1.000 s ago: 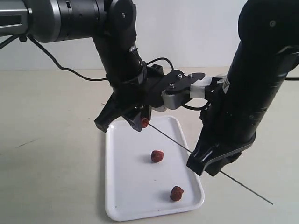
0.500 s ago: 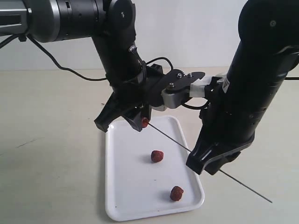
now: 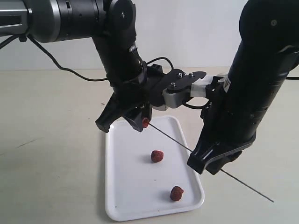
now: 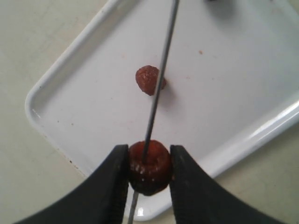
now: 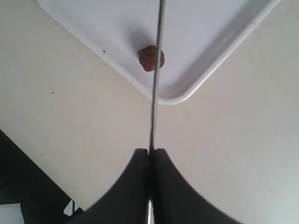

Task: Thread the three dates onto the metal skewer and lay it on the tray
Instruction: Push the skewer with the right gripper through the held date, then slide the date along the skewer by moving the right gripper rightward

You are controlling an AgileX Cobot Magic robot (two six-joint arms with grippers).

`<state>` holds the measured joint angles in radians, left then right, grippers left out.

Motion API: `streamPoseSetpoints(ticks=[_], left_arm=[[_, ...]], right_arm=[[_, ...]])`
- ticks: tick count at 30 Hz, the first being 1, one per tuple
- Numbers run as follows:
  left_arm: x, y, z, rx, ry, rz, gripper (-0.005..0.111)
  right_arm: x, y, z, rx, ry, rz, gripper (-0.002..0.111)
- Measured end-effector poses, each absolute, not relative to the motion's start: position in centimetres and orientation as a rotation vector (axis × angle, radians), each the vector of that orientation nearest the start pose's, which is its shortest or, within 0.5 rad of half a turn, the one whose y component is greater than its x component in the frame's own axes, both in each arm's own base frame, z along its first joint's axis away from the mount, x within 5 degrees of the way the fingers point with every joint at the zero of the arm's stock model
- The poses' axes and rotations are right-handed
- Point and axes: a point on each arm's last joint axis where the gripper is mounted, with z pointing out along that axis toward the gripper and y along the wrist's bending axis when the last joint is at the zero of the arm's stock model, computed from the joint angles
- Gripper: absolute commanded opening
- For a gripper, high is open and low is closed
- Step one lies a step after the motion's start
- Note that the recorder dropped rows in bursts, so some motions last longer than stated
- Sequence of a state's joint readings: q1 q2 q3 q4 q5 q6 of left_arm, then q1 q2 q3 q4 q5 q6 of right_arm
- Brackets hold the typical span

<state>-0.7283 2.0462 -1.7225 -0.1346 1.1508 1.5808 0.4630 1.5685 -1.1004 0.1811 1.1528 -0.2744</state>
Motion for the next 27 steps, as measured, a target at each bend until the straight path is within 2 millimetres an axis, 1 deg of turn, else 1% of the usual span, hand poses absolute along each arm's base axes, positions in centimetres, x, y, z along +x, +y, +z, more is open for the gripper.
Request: streamPoseSetpoints(ticks=[11,13,15,17,19,27], left_arm=[[31.27,-29.42,23.03,-3.019,-1.477,0.08,0.031],[31.27,-29.45,23.04,-3.01,-1.501,0.085,0.034],[31.26,-29.49,23.05,-3.008,-1.512,0.092,0.039],[31.21,-29.53,23.1,-3.01,-1.521,0.1,0.047],[31.24,-29.57,23.24,-3.019,-1.533,0.095,0.052],[31.46,-29.71,23.59,-3.049,-1.573,0.095,0.052]], right_arm=[[24.63,13.95,24.3,-1.018,2.938,0.262,0.0],[24.64,13.94,24.3,-1.02,2.937,0.259,0.0],[24.62,13.93,24.3,-1.02,2.939,0.259,0.0],[24.6,13.93,24.29,-1.021,2.941,0.259,0.0],[24.58,13.91,24.35,-1.021,2.939,0.259,0.0],[24.54,13.9,24.52,-1.021,2.936,0.26,0.0]])
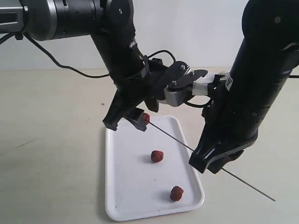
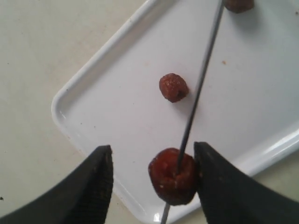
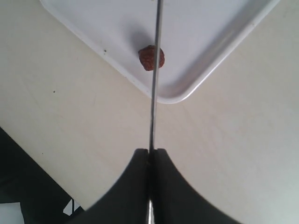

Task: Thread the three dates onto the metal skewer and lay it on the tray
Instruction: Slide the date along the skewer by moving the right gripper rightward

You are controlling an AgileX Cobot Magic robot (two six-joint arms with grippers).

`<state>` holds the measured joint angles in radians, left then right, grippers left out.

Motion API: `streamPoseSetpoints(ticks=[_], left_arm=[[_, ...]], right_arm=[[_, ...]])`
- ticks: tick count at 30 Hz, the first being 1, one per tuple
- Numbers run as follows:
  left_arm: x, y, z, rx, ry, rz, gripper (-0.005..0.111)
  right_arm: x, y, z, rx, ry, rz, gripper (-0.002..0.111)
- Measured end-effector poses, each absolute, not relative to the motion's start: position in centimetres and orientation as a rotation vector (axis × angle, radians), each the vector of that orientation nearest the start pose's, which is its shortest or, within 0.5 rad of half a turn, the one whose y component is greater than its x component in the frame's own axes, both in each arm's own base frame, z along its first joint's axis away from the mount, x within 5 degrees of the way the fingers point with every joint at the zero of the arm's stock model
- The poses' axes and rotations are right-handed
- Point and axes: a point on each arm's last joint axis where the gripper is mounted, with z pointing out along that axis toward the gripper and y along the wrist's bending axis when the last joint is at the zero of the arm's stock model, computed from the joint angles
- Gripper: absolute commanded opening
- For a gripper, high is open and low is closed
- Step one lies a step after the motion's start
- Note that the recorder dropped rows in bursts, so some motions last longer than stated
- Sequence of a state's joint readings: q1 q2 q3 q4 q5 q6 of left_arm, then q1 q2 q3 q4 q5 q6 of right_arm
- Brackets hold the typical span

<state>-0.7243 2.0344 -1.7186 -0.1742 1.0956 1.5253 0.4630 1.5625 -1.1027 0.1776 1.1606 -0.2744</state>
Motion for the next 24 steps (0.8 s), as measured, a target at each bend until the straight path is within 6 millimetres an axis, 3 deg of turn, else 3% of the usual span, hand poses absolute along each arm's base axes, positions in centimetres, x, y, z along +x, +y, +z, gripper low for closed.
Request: streamPoseSetpoints(ticks=[24], left_arm=[[31.7,-28.7,25.7,-3.075,-1.66,0.015,0.052]], right_arm=[[25.1,14.2,24.8,-0.881,2.904,0.28,0.0]])
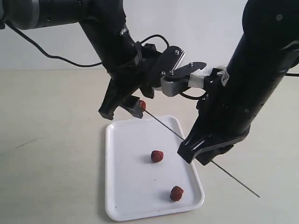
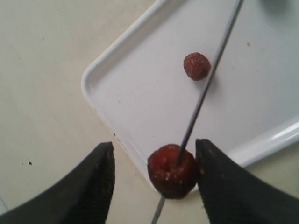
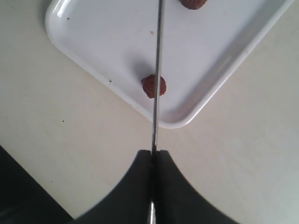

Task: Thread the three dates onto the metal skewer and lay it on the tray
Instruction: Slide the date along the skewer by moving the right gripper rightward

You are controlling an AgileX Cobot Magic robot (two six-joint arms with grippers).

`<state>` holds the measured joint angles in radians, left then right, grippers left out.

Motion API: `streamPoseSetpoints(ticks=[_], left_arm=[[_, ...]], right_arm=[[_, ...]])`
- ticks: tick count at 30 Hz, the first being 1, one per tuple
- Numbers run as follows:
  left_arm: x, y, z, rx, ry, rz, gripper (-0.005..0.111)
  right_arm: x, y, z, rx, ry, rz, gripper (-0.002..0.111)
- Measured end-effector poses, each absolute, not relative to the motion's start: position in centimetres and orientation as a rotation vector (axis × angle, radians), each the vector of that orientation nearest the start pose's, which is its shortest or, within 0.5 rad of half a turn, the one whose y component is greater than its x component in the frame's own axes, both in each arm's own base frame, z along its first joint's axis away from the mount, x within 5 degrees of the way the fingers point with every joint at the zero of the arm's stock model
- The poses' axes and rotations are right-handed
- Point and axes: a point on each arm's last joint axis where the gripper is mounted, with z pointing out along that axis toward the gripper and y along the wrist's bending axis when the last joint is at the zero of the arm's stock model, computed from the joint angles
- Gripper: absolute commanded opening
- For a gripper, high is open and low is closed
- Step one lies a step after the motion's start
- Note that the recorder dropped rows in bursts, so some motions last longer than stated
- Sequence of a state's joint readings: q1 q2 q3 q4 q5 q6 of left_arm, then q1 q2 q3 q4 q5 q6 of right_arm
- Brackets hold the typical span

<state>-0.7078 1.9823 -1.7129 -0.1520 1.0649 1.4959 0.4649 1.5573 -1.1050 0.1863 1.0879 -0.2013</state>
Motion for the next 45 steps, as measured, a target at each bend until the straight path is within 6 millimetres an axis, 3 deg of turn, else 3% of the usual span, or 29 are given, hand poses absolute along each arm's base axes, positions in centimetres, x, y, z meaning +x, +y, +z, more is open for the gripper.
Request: streamPoseSetpoints(ticks=[15,45], left_arm=[[31.6,-28.7,25.7,-3.061,-1.686,0.07,0.052],[31.8,-27.7,26.3,-3.026,-1.686,0.014,0.052]], right_arm=[[25.1,14.0,25.0,-0.887,2.892,0.25,0.0],[25.5,14.2,24.7,-0.866,2.87,0.241,0.0]])
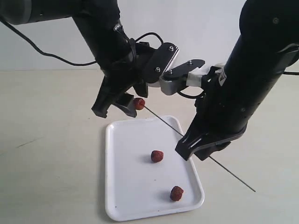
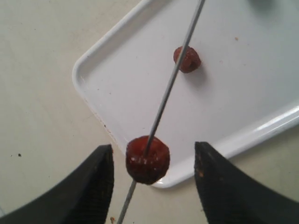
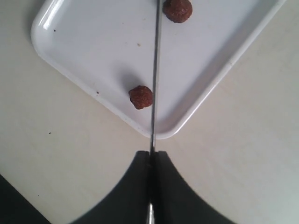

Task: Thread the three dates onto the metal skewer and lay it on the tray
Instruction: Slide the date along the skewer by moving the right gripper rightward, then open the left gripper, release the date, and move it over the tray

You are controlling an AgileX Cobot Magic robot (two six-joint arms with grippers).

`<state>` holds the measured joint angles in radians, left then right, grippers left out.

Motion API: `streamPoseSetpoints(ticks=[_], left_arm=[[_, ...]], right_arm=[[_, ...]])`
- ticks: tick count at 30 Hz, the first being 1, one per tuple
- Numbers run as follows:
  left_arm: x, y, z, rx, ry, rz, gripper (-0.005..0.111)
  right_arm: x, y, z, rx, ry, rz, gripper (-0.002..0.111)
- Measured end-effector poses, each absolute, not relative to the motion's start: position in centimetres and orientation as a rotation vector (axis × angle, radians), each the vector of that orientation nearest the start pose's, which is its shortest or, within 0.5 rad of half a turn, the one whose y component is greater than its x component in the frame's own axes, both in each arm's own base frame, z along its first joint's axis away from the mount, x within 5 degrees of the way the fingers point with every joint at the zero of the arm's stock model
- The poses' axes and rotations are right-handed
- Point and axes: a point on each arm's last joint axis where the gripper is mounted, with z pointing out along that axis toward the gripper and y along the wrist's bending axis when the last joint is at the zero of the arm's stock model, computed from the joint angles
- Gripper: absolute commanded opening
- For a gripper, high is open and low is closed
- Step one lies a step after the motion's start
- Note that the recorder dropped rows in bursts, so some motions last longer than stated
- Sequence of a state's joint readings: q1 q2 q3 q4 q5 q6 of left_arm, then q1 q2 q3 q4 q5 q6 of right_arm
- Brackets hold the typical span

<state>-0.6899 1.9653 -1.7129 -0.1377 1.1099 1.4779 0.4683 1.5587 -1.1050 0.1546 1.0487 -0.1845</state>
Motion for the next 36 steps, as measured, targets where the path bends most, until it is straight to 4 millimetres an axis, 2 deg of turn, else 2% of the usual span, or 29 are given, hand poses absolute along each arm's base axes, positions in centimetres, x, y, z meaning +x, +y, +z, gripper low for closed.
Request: streamPoseSetpoints(ticks=[2,6,11,13,15,18,19,22,28,32,36], left_arm=[[31.9,-27.4,26.9,-3.022,-1.723,-0.002,0.052],[31.4,-26.7,29.4,-2.986,-1.935,0.073,0.052],[32.4,-23.6,31.4,-2.851,-2.173,0.066,0.052],[32.8,-22.0,32.3,-2.76,-2.306,0.092,0.052],[33.0,-20.6,32.7,-2.63,-2.431,0.213,0.052],[33.4,-19.8,32.8,-2.428,-2.603,0.364,0.052],[33.4,-19.8,32.7,-2.297,-2.697,0.427,0.052],[33.5,-20.1,32.3,-2.08,-2.813,0.53,0.052],[34.1,-21.9,29.9,-1.742,-2.87,0.821,0.052],[34.0,-24.2,27.2,-1.68,-2.79,0.894,0.052],[32.8,-27.1,24.3,-1.817,-2.636,0.801,0.052]], right_arm=[[25.5,14.3,24.8,-0.85,2.871,0.243,0.0],[25.8,14.4,24.4,-0.809,2.877,0.24,0.0],[25.9,14.2,24.5,-0.727,2.859,0.225,0.0],[25.1,13.6,24.8,-0.667,2.826,0.21,0.0],[23.6,12.8,25.5,-0.625,2.798,0.217,0.0],[21.4,11.5,26.4,-0.577,2.769,0.223,0.0],[20.2,10.8,27.1,-0.547,2.736,0.226,0.0],[17.8,9.5,28.1,-0.498,2.677,0.234,0.0],[13.5,7.1,30.1,-0.455,2.555,0.258,0.0],[11.8,6.0,30.9,-0.437,2.551,0.223,0.0],[11.3,5.7,30.7,-0.442,2.605,0.199,0.0]])
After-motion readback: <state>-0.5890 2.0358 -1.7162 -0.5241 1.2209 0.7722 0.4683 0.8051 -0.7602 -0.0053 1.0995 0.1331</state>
